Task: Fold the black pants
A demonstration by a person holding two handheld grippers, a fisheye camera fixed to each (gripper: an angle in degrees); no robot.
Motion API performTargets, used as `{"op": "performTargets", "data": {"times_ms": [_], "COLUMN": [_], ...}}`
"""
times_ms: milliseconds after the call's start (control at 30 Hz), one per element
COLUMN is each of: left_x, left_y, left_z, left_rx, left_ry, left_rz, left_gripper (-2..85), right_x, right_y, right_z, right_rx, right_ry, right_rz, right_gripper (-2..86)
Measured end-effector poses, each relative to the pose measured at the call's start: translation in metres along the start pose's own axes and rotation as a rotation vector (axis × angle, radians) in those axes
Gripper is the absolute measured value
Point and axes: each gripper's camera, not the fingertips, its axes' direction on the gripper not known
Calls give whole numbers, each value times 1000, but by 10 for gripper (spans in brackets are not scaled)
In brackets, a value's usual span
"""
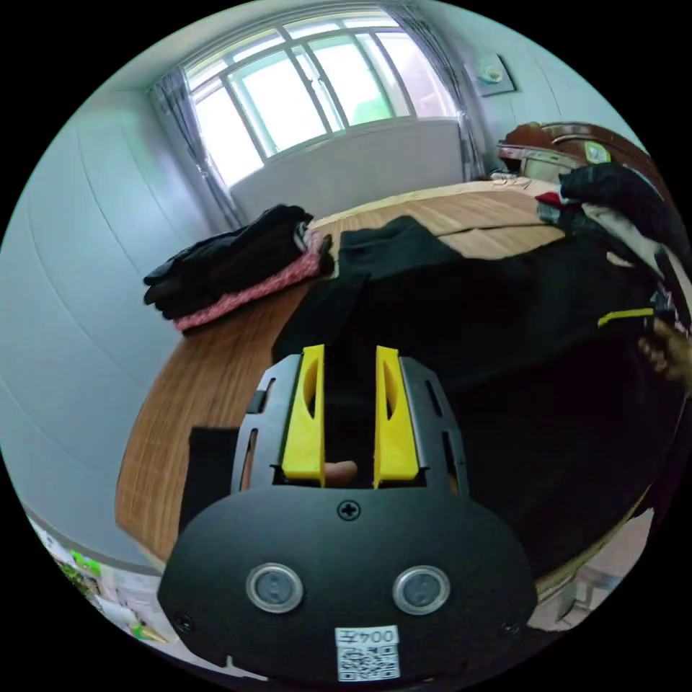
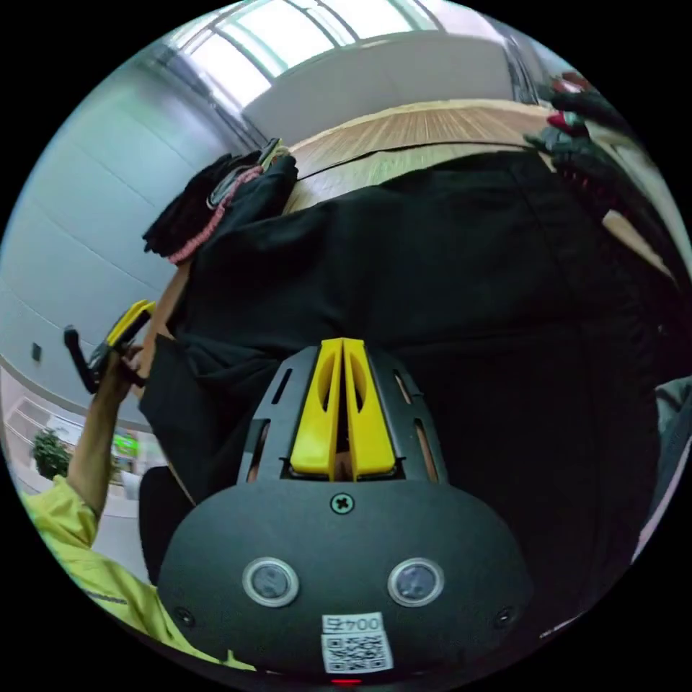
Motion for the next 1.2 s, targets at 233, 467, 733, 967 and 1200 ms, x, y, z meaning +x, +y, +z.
{"op": "performTargets", "data": {"times_ms": [233,467,733,967,1200], "left_x": [3,-33,-124,-215,-279], "left_y": [-89,-81,-84,-96,-64], "left_z": [85,123,103,-29,-181], "left_rx": [-91,-174,-194,137,502], "left_ry": [-102,-154,-55,189,617], "left_rz": [155,193,-3,-235,-311], "left_gripper": [123,68,13,8,8], "right_x": [77,105,118,129,129], "right_y": [3,2,1,-1,11], "right_z": [-17,-31,-43,-51,-95], "right_rx": [27,31,32,32,115], "right_ry": [-308,-361,-340,-340,-396], "right_rz": [153,165,156,158,154], "right_gripper": [-8,-8,-8,-3,61]}}
